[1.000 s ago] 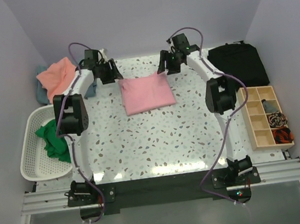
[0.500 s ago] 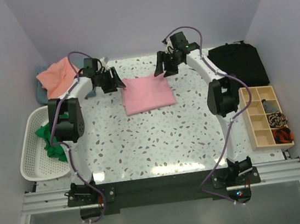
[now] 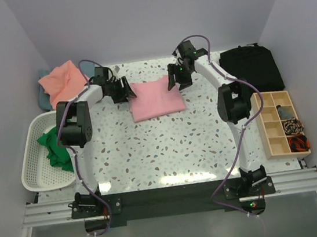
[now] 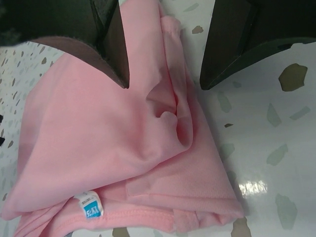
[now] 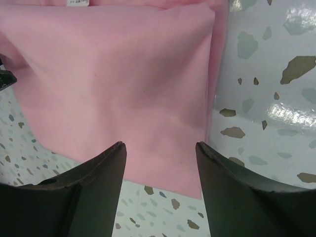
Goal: Fold and stack the t-shirts
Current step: Smooth out wrinkles on the folded tshirt
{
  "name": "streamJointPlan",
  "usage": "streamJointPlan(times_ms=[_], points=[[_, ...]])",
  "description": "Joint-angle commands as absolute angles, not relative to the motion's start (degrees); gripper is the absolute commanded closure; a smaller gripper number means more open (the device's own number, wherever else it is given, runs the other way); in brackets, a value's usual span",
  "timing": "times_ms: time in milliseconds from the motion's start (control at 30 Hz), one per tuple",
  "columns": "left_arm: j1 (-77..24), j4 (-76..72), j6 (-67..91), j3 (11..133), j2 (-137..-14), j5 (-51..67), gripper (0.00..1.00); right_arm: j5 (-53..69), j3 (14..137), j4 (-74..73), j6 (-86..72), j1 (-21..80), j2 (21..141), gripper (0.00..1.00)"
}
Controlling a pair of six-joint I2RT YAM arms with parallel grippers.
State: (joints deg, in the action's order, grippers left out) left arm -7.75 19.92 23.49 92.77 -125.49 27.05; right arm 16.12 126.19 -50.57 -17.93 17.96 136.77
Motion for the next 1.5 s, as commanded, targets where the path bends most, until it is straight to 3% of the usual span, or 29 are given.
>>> streamJointPlan(times_ms=[0,267,367,500,633,900,1100,1233,1300,1400,1467], points=[[-8.35,17.49,24.61,90.71,-127.53,29.00,0.36,16.52,125.25,-51.95,-16.79,18.28,137.02,0.37],[-9.31,17.05,23.82,88.16,-128.67,29.53,0.36,16.35,123.31,-52.12,-16.96,18.19,136.32,0.37],[-10.63,16.61,23.12,87.72,-130.25,33.74,0.44,16.43,122.35,-52.03,-16.96,18.19,136.41,0.37],[-12.30,16.61,21.97,86.23,-130.96,37.44,0.77,18.28,121.64,-53.43,-16.44,18.28,137.90,0.37],[-12.39,18.01,20.31,83.24,-128.07,38.76,0.99,19.07,119.54,-57.29,-13.81,18.89,138.17,0.40],[-12.39,28.98,13.81,77.00,-121.39,41.40,1.00,16.27,96.98,-59.24,-12.92,23.29,123.15,0.41],[-12.39,35.15,8.09,68.65,-114.00,39.29,1.00,14.16,89.74,-61.35,-13.97,24.87,110.68,0.40],[-12.39,35.24,8.70,66.80,-110.84,37.01,0.70,9.86,92.28,-61.79,-15.81,24.87,107.93,0.39],[-12.39,35.33,9.32,67.06,-109.96,35.69,0.44,8.27,93.33,-60.74,-17.13,24.79,107.06,0.37],[-12.39,34.81,10.02,67.15,-108.72,35.59,0.27,7.64,93.43,-59.68,-19.42,24.79,107.40,0.37],[-12.39,34.63,10.28,66.62,-108.11,36.73,0.04,8.87,92.99,-58.45,-20.21,24.79,107.58,0.37]])
